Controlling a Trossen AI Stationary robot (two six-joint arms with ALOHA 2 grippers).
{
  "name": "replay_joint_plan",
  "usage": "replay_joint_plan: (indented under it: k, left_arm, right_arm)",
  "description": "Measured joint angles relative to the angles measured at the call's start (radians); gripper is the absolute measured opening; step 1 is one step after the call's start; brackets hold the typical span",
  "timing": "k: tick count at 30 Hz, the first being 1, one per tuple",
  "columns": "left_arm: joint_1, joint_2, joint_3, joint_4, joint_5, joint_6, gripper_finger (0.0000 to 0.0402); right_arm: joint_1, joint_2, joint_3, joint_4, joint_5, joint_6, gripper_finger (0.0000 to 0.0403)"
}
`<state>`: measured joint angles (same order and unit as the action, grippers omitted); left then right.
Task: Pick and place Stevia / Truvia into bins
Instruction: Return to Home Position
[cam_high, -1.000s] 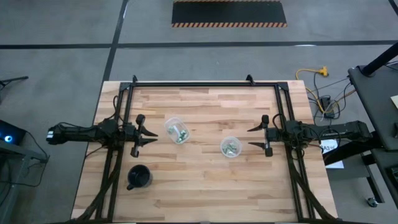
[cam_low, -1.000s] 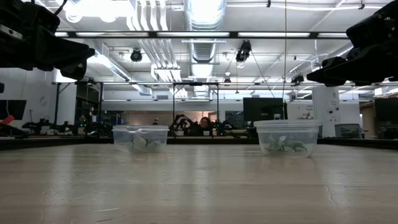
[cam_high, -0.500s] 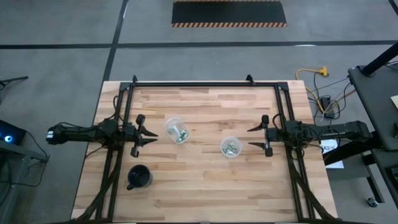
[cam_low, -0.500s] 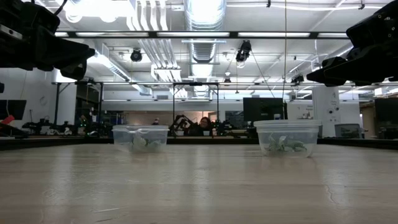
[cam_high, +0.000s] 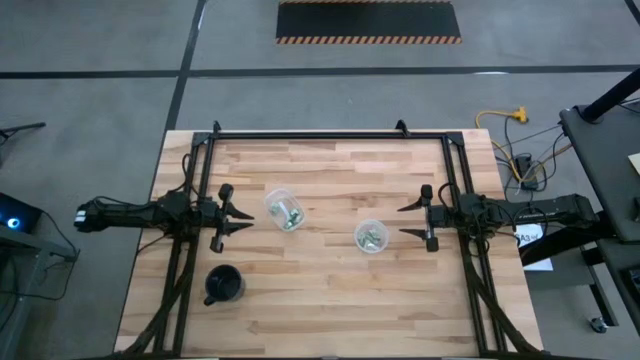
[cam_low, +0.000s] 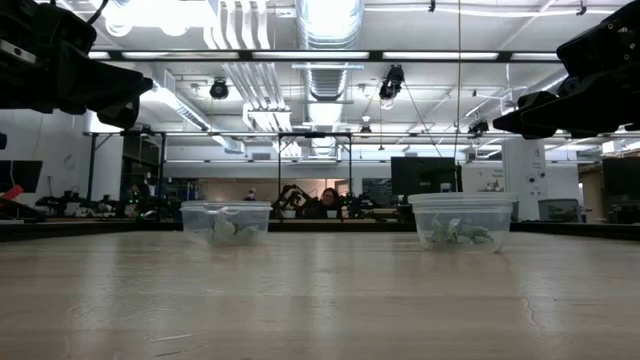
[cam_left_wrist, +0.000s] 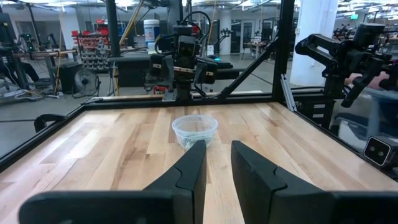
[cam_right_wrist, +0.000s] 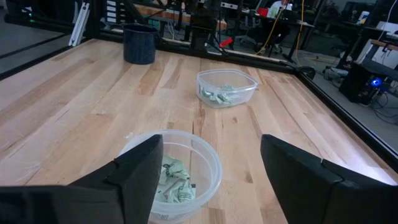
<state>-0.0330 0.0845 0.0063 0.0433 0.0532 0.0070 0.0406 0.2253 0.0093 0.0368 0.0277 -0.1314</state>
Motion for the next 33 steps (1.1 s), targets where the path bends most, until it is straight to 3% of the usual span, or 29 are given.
replay_joint_plan:
  k: [33]
  left_arm:
    - [0.0, 0.0, 0.0, 0.0, 0.0, 0.0, 0.0057]
  right_arm:
    - [0.0, 0.0, 0.0, 0.0, 0.0, 0.0, 0.0256]
